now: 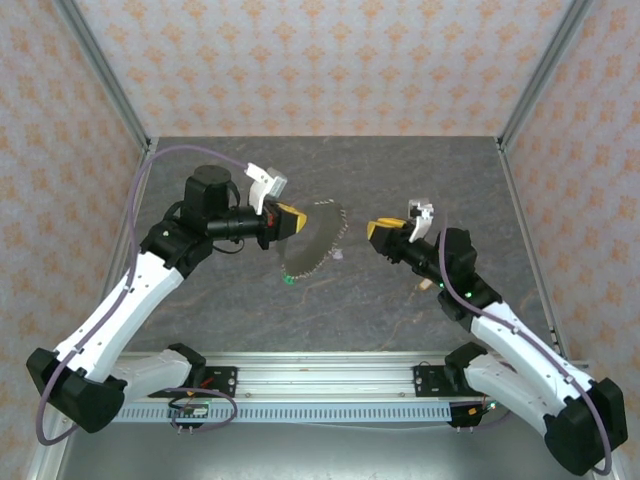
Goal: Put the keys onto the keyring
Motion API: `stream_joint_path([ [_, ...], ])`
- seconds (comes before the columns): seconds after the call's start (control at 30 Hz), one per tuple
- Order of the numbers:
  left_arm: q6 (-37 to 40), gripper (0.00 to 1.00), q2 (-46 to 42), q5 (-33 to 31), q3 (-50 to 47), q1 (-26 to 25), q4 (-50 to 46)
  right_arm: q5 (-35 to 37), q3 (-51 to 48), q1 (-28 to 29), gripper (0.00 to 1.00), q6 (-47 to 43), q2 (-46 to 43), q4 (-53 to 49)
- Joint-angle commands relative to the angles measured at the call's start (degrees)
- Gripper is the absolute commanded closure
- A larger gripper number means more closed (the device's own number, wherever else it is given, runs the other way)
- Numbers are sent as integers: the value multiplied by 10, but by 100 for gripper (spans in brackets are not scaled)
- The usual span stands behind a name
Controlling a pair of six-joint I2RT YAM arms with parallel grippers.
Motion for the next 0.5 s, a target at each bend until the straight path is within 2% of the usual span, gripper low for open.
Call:
stream_joint_path([
  [0.0, 120, 100, 23, -12, 65, -3, -125, -9, -17, 21, 65, -154, -33, 24],
  [0.1, 176, 100, 77, -13, 144, -3, -238, 5, -27, 66, 66, -254, -44, 12],
  [0.2, 207, 100, 132, -23, 221, -4, -320, 34, -53, 125, 70, -341, -36, 48],
  [0.3, 231, 100, 166, -51, 271, -18, -363, 98, -66, 176, 71, -370, -5, 98],
  [0.47, 246, 100, 196, -120, 329, -58, -383, 139, -77, 228, 74, -414, 65, 182],
])
